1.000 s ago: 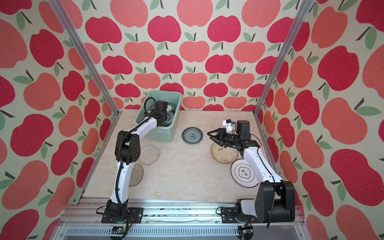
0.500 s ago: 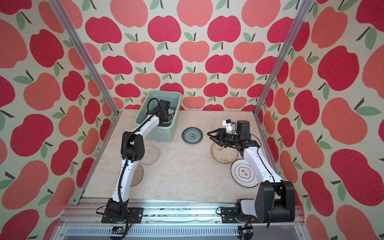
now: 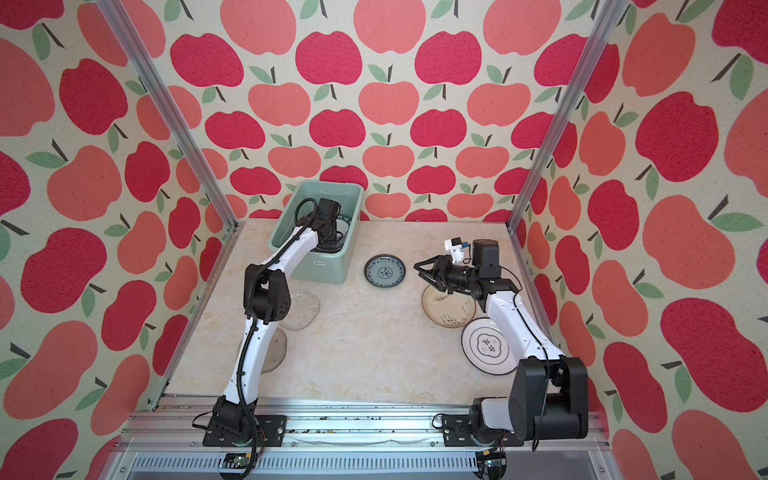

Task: Place the plates into the plastic bin on the countertop
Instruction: 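Lower the HAO SHI HAO WEI plate onto the bin stack with the left gripper, then open the left gripper above the bin while the right moves to the white plate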

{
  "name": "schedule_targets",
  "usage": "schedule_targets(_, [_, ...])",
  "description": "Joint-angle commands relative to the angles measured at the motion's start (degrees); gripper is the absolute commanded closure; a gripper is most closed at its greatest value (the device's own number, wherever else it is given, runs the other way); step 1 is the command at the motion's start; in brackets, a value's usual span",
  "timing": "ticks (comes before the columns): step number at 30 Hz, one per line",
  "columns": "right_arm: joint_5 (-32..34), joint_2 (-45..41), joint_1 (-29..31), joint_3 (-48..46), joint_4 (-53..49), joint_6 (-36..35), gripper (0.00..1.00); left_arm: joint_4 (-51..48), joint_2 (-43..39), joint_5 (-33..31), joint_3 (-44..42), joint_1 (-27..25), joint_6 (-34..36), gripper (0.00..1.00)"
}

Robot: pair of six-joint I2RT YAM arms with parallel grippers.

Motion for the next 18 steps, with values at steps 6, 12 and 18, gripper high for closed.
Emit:
schedule_targets(6, [-1.4, 0.2, -0.4, 0.9, 1.7, 0.8, 0.57, -4.7, 1.4, 2.5, 1.7, 0.8, 0.1, 0.28])
schedule_targets(12, [-1.6, -0.3, -0.4, 1.2, 1.8, 1.2, 0.57, -5.1, 1.3, 6.6, 2.7, 1.6, 3.0, 0.01])
schedule_targets(18, [-0.9, -0.8, -0.4, 1.5, 2.1, 2.1, 0.57, -9.8, 0.3, 9.1, 4.2, 2.0, 3.5, 0.01])
